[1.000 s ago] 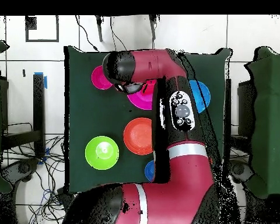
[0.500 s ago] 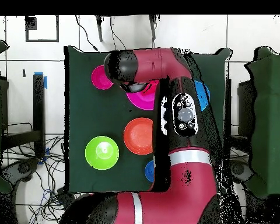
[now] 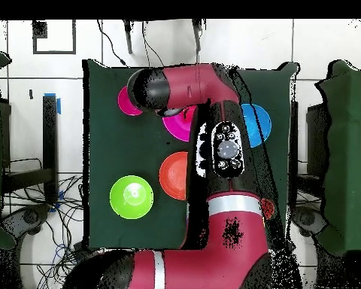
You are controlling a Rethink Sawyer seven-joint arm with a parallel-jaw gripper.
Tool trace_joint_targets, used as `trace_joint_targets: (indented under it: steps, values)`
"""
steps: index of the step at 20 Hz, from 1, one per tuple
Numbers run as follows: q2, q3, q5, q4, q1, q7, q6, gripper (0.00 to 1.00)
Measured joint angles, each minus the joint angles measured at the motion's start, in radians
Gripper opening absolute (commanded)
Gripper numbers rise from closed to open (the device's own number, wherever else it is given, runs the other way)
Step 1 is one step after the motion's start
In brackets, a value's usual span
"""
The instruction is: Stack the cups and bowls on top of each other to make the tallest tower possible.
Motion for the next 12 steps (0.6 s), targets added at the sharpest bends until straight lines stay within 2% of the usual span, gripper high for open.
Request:
trace_joint_targets:
  steps: [6, 12]
  values:
    - [0.006, -0.023, 0.0, 0.0, 0.016, 0.0, -0.061, 1.0]
    - [0.031, -0.069, 0.0, 0.0, 0.038, 0.0, -0.079, 1.0]
